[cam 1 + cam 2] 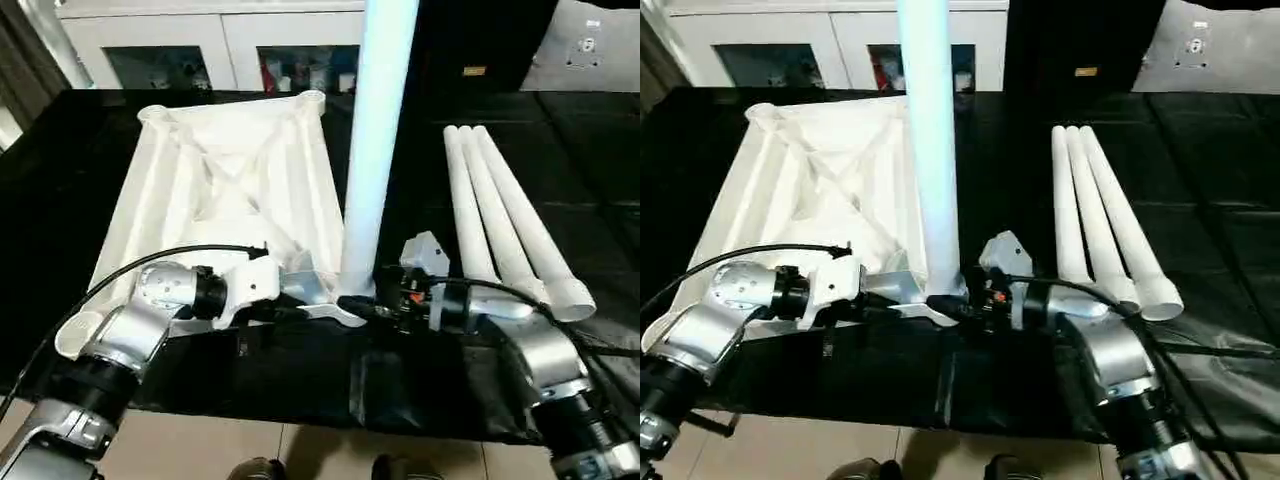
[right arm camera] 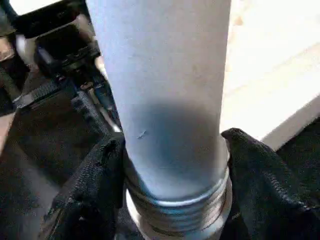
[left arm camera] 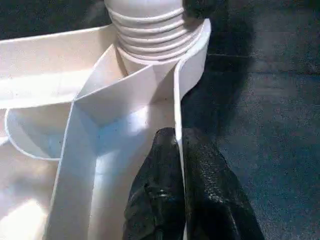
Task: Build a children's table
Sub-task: Rotate leg to tighten
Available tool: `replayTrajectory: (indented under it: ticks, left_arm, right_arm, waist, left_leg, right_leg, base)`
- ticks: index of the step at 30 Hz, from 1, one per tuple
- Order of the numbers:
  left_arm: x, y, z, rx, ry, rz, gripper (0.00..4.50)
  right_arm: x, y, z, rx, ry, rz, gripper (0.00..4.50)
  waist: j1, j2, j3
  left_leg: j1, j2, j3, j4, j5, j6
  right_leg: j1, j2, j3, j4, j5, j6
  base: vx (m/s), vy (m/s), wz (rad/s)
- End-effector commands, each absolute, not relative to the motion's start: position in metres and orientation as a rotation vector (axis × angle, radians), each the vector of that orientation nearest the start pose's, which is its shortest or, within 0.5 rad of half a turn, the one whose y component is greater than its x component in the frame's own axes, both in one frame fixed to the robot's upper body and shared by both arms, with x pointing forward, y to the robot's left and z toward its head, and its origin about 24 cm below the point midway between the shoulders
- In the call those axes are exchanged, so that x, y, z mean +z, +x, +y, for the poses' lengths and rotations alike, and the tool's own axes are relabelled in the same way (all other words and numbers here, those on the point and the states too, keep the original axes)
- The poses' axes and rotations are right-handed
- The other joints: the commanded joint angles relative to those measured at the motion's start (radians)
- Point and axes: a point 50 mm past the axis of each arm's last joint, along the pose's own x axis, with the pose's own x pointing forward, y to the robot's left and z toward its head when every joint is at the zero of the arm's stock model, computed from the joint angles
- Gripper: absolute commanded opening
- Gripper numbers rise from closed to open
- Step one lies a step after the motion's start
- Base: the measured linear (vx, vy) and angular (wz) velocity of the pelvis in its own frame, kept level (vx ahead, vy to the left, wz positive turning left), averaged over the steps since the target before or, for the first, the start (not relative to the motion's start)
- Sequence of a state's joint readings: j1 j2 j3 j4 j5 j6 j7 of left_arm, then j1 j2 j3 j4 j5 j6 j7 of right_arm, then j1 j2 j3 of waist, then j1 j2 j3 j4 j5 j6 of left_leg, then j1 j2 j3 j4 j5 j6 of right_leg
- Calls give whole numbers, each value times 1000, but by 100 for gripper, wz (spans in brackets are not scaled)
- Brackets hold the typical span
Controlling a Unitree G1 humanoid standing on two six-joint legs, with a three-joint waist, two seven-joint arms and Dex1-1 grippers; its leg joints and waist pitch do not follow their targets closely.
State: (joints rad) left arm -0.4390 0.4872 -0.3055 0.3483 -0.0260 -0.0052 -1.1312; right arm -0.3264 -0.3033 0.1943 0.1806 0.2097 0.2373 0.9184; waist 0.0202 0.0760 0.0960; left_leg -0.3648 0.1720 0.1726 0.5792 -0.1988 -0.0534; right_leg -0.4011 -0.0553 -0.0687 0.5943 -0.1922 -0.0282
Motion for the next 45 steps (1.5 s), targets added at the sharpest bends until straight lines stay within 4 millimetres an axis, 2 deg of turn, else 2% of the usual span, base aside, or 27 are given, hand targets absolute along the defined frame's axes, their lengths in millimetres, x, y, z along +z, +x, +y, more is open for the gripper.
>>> replayTrajectory:
  ticks: [1, 2, 4, 5, 6, 7, 8, 10, 11, 12, 13, 14, 15, 16, 19, 22, 23, 24, 25, 27, 28, 32, 33, 37, 40, 42, 45]
  left_arm:
    - [62, 294, 131, -1259, 479, 261, 0]
    - [66, 296, 127, -1195, 449, 242, 0]
    - [69, 297, 125, -1159, 432, 232, 0]
    - [69, 297, 124, -1155, 430, 231, 0]
    - [74, 299, 116, -1077, 381, 213, 0]
    - [77, 300, 106, -992, 328, 204, 0]
    - [79, 300, 98, -943, 299, 200, 0]
    - [81, 299, 83, -862, 262, 195, 0]
    - [83, 299, 78, -836, 255, 193, 0]
    - [85, 298, 72, -817, 246, 188, 0]
    - [88, 297, 61, -796, 229, 181, 0]
    - [89, 297, 59, -795, 229, 175, 0]
    - [90, 297, 58, -795, 230, 172, 0]
    - [90, 297, 58, -800, 240, 171, 0]
    - [89, 297, 61, -793, 251, 181, 0]
    - [86, 298, 69, -758, 297, 228, 0]
    - [86, 298, 69, -757, 297, 228, 0]
    - [86, 297, 69, -752, 303, 233, 0]
    - [85, 298, 71, -744, 304, 240, 0]
    - [84, 299, 73, -741, 305, 242, 0]
    - [84, 302, 77, -740, 321, 241, 0]
    - [81, 306, 87, -767, 376, 235, 0]
    - [81, 308, 91, -776, 388, 235, 0]
    - [78, 311, 102, -813, 418, 248, 0]
    - [74, 312, 114, -878, 465, 271, 0]
    - [73, 311, 116, -907, 481, 272, 0]
    - [71, 310, 118, -952, 498, 271, 0]
  right_arm:
    - [33, 280, -110, 1028, -86, 343, 272]
    - [30, 283, -106, 971, -82, 344, 272]
    - [28, 284, -104, 939, -79, 345, 272]
    - [28, 284, -104, 935, -79, 345, 272]
    - [27, 289, -96, 853, -46, 338, 272]
    - [26, 296, -87, 765, -9, 329, 272]
    - [27, 301, -81, 708, 14, 323, 272]
    - [28, 308, -69, 630, 52, 316, 272]
    - [29, 310, -65, 608, 70, 317, 272]
    - [29, 313, -62, 591, 82, 320, 272]
    - [28, 315, -57, 574, 124, 334, 272]
    - [28, 315, -57, 568, 132, 338, 272]
    - [27, 315, -57, 565, 133, 340, 272]
    - [25, 314, -57, 566, 121, 343, 272]
    - [24, 314, -56, 566, 104, 342, 272]
    - [24, 317, -56, 545, 115, 330, 272]
    - [24, 317, -56, 545, 115, 330, 307]
    - [24, 318, -56, 545, 122, 328, 328]
    - [25, 318, -58, 536, 126, 323, 342]
    - [25, 318, -60, 543, 131, 319, 342]
    - [26, 318, -64, 552, 123, 306, 367]
    - [30, 316, -76, 581, 78, 274, 388]
    - [33, 314, -81, 606, 69, 256, 406]
    - [43, 308, -95, 682, 36, 201, 441]
    - [58, 299, -109, 799, -21, 141, 447]
    - [61, 298, -112, 819, -36, 132, 447]
    - [65, 296, -115, 851, -63, 124, 447]
  waist:
    - [-6, -8, -38]
    - [-9, -8, -34]
    - [-21, -10, -34]
    - [-25, -8, -36]
    - [-26, -13, -39]
    - [-32, -10, -39]
    - [-42, -15, -44]
    - [-49, -15, -45]
    - [-54, -21, -50]
    - [-51, -17, -50]
    - [-49, -25, -56]
    - [-46, -19, -57]
    - [-44, -20, -59]
    - [-42, -27, -65]
    - [-37, -21, -66]
    - [-39, -20, -62]
    - [-40, -12, -62]
    - [-42, -17, -63]
    - [-43, -13, -60]
    - [-43, -14, -62]
    - [-40, -14, -64]
    - [-33, -14, -68]
    - [-32, -15, -66]
    - [-28, -16, -66]
    - [-22, -18, -67]
    - [-23, -12, -69]
    - [-22, -12, -71]
  left_leg:
    - [6, 61, -22, -77, -234, 49]
    - [5, 60, -24, -78, -244, 47]
    - [4, 56, -27, -78, -259, 39]
    - [2, 58, -28, -79, -252, 41]
    - [2, 58, -26, -78, -245, 45]
    - [0, 60, -26, -77, -228, 46]
    - [-3, 59, -24, -73, -205, 43]
    - [-6, 53, -25, -69, -172, 51]
    - [-6, 52, -20, -64, -149, 68]
    - [-5, 52, -20, -62, -139, 77]
    - [-9, 48, -17, -58, -108, 97]
    - [-11, 49, -18, -57, -76, 114]
    - [-14, 47, -17, -54, -53, 130]
    - [-13, 48, -17, -52, -39, 137]
    - [-11, 50, -17, -50, -27, 161]
    - [-10, 51, -18, -54, -64, 146]
    - [-10, 51, -18, -53, -71, 141]
    - [-9, 52, -18, -54, -82, 130]
    - [-10, 52, -19, -54, -84, 128]
    - [-7, 52, -19, -54, -90, 127]
    - [-7, 52, -18, -52, -82, 129]
    - [-5, 51, -18, -49, -49, 147]
    - [-7, 51, -18, -49, -46, 153]
    - [-7, 50, -17, -49, -63, 154]
    - [-5, 51, -20, -49, -60, 156]
    - [-5, 52, -20, -46, -55, 161]
    - [-3, 56, -20, -45, -49, 161]
  right_leg:
    - [41, -93, 60, -89, -400, -177]
    - [38, -91, 59, -94, -422, -172]
    - [38, -91, 60, -99, -458, -156]
    - [39, -91, 60, -96, -440, -155]
    - [40, -89, 60, -96, -423, -156]
    - [38, -90, 62, -91, -372, -180]
    - [42, -93, 62, -85, -335, -204]
    - [46, -91, 57, -86, -328, -201]
    - [47, -88, 59, -87, -287, -209]
    - [46, -89, 60, -86, -272, -213]
    - [52, -87, 57, -83, -235, -215]
    - [53, -87, 56, -78, -187, -225]
    - [56, -85, 55, -74, -142, -227]
    - [60, -85, 54, -71, -119, -230]
    - [58, -86, 52, -66, -84, -242]
    - [57, -87, 51, -71, -145, -240]
    - [57, -88, 51, -71, -154, -238]
    - [58, -87, 52, -73, -157, -238]
    - [58, -86, 52, -72, -155, -239]
    - [58, -86, 52, -72, -148, -242]
    - [58, -86, 53, -71, -131, -244]
    - [60, -84, 53, -62, -65, -248]
    - [60, -85, 53, -62, -59, -251]
    - [60, -85, 52, -66, -93, -242]
    - [63, -81, 53, -65, -88, -227]
    - [60, -83, 53, -61, -63, -237]
    - [59, -85, 53, -55, -33, -260]
  base:
    - [0, 0, 0]
    - [0, 0, 0]
    - [0, 0, 0]
    - [0, 0, 0]
    - [0, 0, 0]
    - [0, 0, 0]
    - [0, 0, 0]
    - [0, 0, 0]
    - [0, 0, 0]
    - [0, 0, 0]
    - [0, 0, 0]
    - [0, 0, 0]
    - [52, -15, 2]
    - [0, 0, 0]
    - [0, 0, 0]
    - [0, 0, 0]
    - [0, 0, 0]
    - [0, 0, 0]
    - [0, 0, 0]
    - [0, 0, 0]
    - [0, 0, 0]
    - [0, 0, 0]
    - [0, 0, 0]
    - [0, 0, 0]
    - [0, 0, 0]
    - [0, 0, 0]
    - [0, 0, 0]
